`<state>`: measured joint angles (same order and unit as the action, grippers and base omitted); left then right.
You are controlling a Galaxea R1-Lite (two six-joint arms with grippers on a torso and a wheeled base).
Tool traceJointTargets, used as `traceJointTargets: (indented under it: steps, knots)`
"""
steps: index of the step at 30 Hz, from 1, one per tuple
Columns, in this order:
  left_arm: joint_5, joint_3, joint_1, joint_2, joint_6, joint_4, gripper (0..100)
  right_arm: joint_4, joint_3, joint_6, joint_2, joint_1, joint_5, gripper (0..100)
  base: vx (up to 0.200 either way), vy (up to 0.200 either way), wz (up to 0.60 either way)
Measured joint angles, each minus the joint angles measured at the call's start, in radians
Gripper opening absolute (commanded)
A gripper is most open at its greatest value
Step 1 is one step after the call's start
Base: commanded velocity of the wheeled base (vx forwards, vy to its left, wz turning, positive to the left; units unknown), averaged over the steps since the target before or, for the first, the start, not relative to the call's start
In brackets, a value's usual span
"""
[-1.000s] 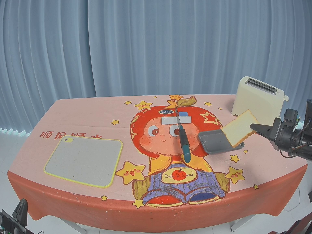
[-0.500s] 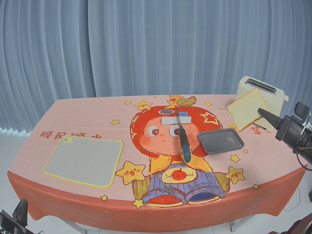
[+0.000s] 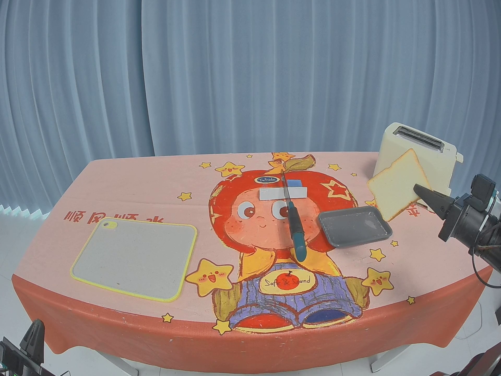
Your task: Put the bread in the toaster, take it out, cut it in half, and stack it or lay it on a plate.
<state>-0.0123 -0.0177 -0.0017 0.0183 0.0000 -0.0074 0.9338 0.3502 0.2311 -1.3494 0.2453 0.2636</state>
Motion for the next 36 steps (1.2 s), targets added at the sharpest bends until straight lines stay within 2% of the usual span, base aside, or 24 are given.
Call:
traceJointTargets:
  steps: [7,19,26,36]
  knots:
    - [0.0,0.0,0.001,0.0,0.0,0.0,0,0.0,-0.02,-0.056,0.012,0.007,0.001,0,0.0,0.0,0.0]
    - [0.0,0.0,0.001,0.0,0.0,0.0,0,0.0,-0.035,-0.067,0.024,0.031,0.001,0,0.0,0.0,0.0]
    - [0.0,0.0,0.002,0.0,0.0,0.0,0,0.0,-0.069,-0.164,0.026,0.033,0.001,0,0.0,0.0,0.0]
    - [0.0,0.0,0.002,0.0,-0.001,0.0,0,0.0,-0.073,-0.173,0.05,0.032,0.001,0,0.0,0.0,0.0]
